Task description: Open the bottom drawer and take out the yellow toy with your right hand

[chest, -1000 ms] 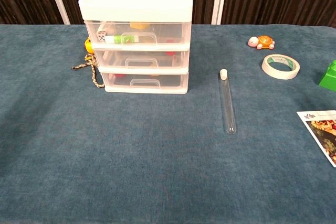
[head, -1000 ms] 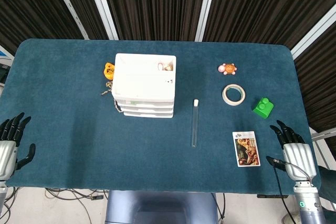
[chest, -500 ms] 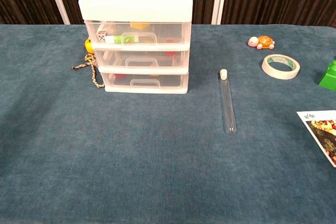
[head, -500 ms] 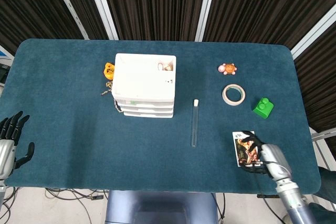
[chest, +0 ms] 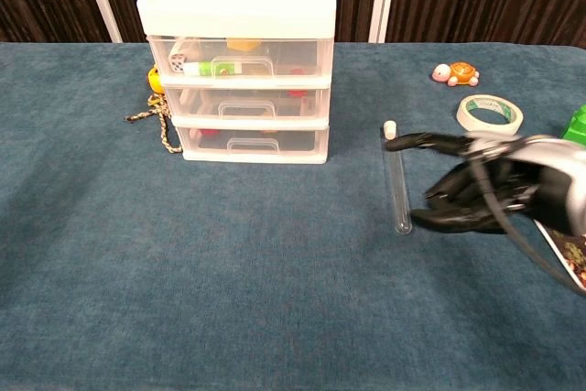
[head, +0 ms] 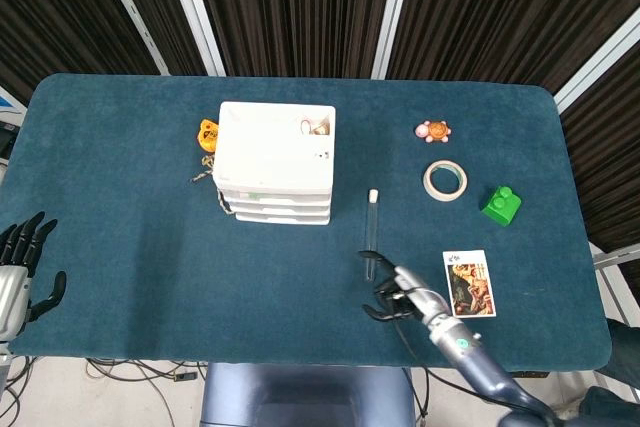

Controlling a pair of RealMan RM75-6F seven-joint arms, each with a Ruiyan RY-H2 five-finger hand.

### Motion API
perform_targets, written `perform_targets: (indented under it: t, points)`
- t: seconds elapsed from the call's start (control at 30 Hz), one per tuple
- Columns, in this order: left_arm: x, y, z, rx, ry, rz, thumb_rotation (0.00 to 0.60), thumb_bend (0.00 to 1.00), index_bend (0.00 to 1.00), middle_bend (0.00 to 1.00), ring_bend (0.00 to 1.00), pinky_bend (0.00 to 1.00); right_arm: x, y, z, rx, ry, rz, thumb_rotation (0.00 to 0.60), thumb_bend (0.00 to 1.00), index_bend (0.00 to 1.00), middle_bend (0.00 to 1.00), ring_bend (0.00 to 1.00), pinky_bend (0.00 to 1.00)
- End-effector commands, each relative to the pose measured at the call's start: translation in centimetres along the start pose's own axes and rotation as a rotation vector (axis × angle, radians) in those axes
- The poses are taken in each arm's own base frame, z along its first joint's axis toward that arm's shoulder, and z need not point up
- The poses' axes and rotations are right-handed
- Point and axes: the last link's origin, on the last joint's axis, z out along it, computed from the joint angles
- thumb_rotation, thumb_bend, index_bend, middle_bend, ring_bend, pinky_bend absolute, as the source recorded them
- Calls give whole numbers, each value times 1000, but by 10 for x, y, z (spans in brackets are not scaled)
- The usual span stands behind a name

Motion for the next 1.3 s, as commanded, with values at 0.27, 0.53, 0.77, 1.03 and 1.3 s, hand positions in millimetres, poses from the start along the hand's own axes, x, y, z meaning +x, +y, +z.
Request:
perform_targets:
  t: [0.27,0.53,0.77,1.03,1.3]
  points:
    - [1,-3,1,15,-4,-14,600,478,59,0,0,0,-46,-17,70,-28,-6,73,600,518,27,944,945,1000]
    - [2,-4,2,30,-12,-27,600,478,60,0,0,0,-73,-32,98,-97,29,125,600,610,25,955,961,1000]
    - [2,-3,1,27,-18,-32,600,478,60,0,0,0,-88,-40,115,-113,44,148,600,610,25,963,972,1000]
    - [3,-4,3,35,-20,-42,600,478,63,0,0,0,-100,-43,130,-117,83,128,600,610,25,964,975,1000]
    - [2,-4,3,37,-26,-45,600,478,85,0,0,0,-106,-42,144,-140,84,96,600,611,27,964,975,1000]
